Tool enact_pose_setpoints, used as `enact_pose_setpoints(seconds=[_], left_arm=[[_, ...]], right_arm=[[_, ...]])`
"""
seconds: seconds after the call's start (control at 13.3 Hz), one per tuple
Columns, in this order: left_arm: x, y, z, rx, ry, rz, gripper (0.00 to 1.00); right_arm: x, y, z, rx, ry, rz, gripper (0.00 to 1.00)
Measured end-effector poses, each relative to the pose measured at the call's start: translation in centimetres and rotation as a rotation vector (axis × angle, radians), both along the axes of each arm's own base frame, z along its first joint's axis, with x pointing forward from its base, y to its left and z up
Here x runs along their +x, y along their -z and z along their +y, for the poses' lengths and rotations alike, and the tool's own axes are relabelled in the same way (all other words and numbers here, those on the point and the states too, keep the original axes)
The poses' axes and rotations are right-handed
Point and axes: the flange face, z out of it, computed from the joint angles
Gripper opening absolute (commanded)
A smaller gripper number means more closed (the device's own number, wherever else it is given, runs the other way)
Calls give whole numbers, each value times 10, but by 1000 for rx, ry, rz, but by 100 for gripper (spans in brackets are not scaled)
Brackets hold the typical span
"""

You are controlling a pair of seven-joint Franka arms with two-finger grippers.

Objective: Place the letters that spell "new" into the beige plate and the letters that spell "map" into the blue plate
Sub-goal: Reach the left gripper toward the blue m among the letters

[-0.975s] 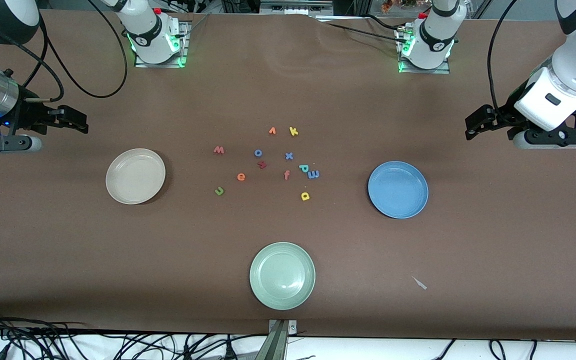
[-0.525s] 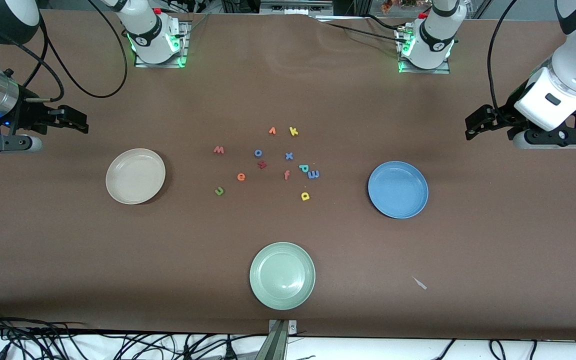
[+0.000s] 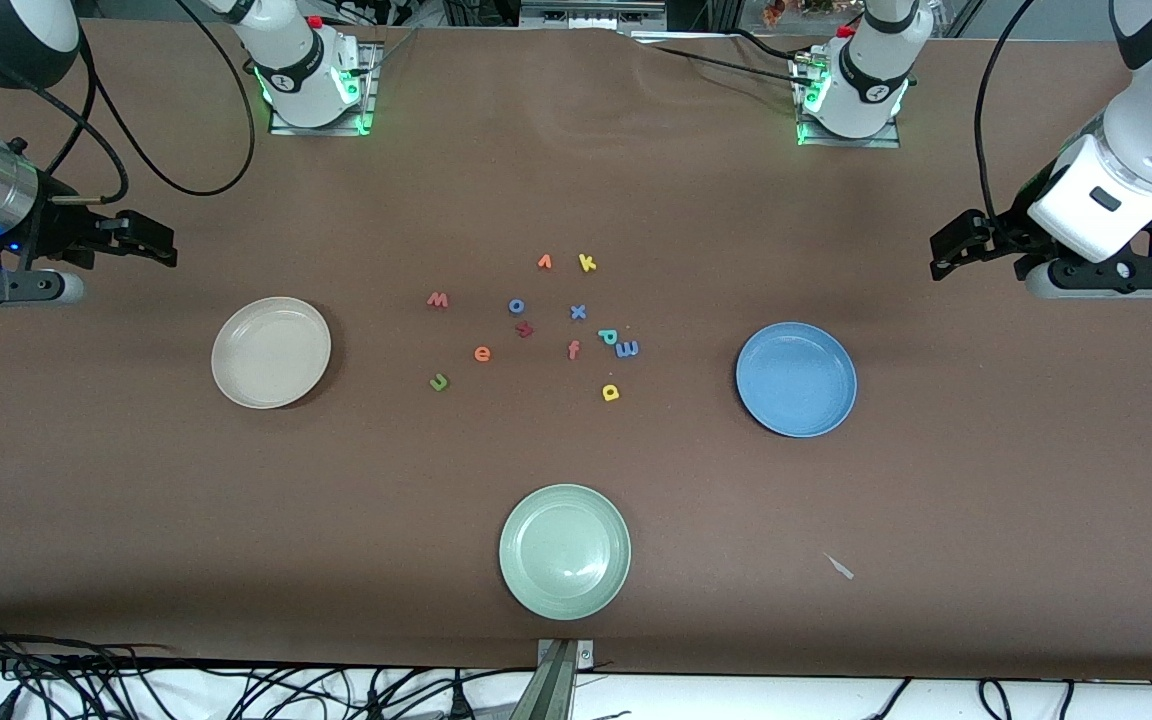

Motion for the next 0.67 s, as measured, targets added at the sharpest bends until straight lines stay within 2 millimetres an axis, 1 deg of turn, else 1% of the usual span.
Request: enact_pose_setpoints(seconds=[0.38,0.45,0.67], left_arm=[[-10,4,-22,7,55,53,100],[-11,4,-26,0,94,56,100],[-16,8,-37,-30,309,82,100]], right_arm=[[0,0,0,0,0,0,100],[0,0,0,0,0,0,100],[0,0,0,0,0,0,100]])
